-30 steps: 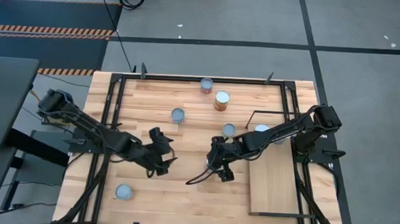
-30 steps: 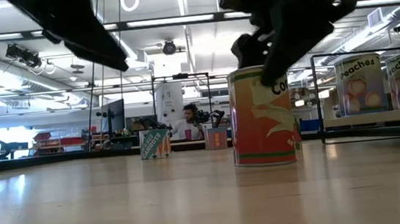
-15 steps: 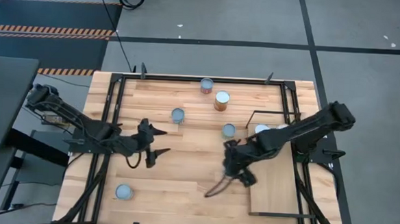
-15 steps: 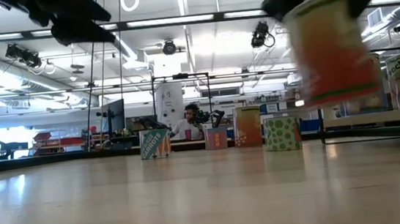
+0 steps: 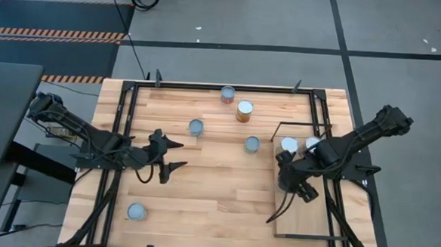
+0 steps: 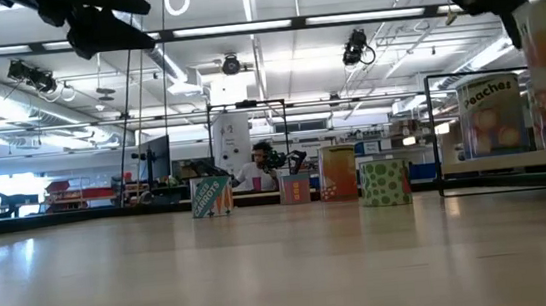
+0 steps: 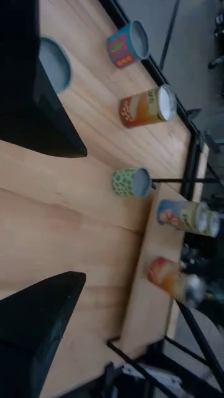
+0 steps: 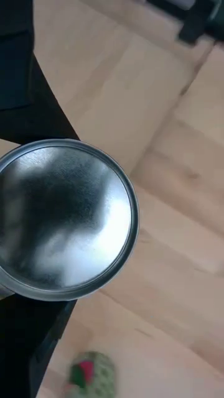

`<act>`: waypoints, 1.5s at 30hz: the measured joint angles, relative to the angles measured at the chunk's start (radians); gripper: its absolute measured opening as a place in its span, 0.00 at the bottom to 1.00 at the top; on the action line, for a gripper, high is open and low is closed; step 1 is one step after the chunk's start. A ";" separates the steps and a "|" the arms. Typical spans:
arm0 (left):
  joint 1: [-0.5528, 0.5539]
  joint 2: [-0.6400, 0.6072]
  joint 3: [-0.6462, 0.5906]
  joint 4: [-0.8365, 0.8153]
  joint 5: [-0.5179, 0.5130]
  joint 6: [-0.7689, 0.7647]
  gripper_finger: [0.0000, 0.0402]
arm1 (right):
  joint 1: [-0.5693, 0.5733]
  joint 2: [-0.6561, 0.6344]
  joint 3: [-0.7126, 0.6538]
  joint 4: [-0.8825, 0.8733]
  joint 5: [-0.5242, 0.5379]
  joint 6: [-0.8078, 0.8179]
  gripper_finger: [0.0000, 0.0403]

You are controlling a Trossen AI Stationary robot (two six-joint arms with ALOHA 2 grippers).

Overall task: Pick and place cans onto a shelf
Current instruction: Put left the canned corn on the shelf

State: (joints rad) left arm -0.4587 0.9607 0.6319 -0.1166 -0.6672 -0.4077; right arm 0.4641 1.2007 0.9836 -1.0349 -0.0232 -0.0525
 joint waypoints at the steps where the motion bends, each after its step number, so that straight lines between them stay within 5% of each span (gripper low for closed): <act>1: 0.000 -0.006 0.000 0.006 0.002 -0.001 0.79 | 0.002 -0.019 -0.024 0.013 0.002 0.003 0.79; 7: 0.002 -0.027 0.001 0.002 -0.069 -0.005 0.79 | 0.002 -0.117 -0.114 0.066 0.028 -0.099 0.79; 13: 0.001 -0.031 0.002 0.000 0.069 -0.113 0.79 | -0.004 -0.201 -0.200 0.081 0.031 -0.185 0.79; 19: 0.001 -0.054 0.055 0.006 0.096 -0.121 0.79 | -0.044 -0.268 -0.239 0.084 0.027 -0.253 0.80; 34: 0.002 -0.059 0.057 0.010 0.066 -0.131 0.79 | -0.181 -0.289 -0.249 0.036 -0.024 -0.317 0.88; 45: 0.025 -0.059 0.057 0.007 0.038 -0.098 0.79 | -0.177 -0.289 -0.248 0.061 -0.099 -0.265 0.90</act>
State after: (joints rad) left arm -0.4337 0.9012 0.6888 -0.1101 -0.6288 -0.5053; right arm 0.2867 0.9115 0.7352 -0.9744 -0.1219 -0.3179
